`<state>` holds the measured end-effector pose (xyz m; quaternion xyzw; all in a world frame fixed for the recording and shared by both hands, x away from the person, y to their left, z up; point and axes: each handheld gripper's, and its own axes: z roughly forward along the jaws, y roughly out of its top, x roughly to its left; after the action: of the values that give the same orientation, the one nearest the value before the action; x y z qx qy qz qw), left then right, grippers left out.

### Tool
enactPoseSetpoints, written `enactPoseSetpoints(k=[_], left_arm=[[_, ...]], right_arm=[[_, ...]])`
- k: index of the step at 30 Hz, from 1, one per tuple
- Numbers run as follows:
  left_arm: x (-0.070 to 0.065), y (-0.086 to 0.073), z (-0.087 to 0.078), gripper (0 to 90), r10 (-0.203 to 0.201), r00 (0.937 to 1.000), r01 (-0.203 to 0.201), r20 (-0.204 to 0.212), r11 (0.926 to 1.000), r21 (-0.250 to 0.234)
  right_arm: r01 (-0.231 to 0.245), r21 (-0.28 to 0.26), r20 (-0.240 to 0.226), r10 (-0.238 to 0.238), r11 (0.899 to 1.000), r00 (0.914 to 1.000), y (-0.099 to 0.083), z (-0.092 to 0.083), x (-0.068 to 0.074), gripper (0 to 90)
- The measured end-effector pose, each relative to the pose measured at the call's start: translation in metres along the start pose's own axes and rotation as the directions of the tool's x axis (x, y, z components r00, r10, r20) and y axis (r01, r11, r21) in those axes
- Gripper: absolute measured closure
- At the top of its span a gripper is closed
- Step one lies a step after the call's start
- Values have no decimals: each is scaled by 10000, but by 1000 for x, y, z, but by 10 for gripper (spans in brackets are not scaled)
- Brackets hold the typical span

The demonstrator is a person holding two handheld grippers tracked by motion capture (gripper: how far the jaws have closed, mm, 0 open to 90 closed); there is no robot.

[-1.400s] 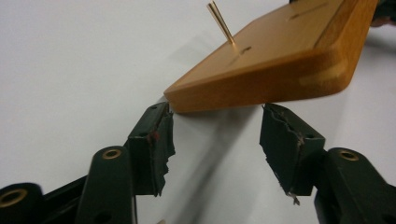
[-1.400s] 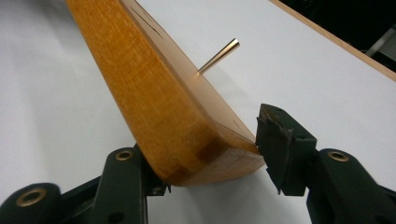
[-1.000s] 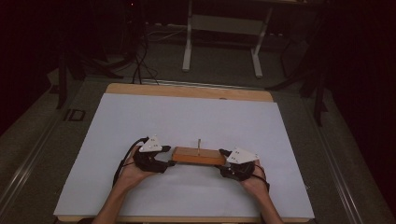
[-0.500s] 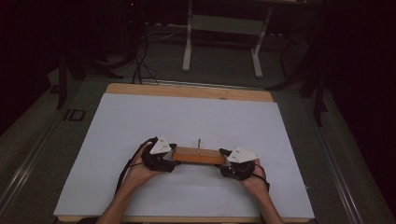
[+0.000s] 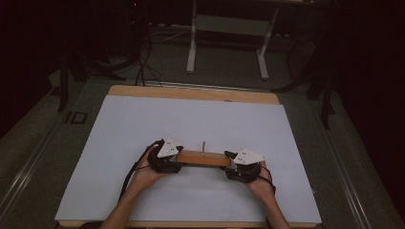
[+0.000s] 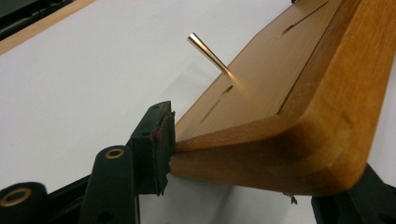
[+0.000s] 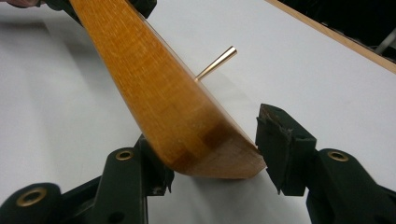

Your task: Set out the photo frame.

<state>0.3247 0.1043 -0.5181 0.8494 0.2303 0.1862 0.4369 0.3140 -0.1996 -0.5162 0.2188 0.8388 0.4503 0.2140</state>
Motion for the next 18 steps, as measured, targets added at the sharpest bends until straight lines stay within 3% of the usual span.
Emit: enactPoseSetpoints(k=[8,10,14,18], left_arm=[[-2,1,0,482,173,9996,-172,-212,9998,42],[-4,2,0,489,267,9985,-267,-469,9996,-7],[-4,3,0,508,372,9975,-373,-595,9993,7],[-7,4,-1,527,670,9952,-662,-713,9977,127]], right_arm=[[-114,16,-2,114,9999,9999,-2,2,-4,487],[-88,1,94,88,10000,9999,-1,2,-4,496],[-148,-55,168,149,9999,9997,-1,3,-5,502],[-82,-38,252,83,10000,9996,0,3,-5,503]])
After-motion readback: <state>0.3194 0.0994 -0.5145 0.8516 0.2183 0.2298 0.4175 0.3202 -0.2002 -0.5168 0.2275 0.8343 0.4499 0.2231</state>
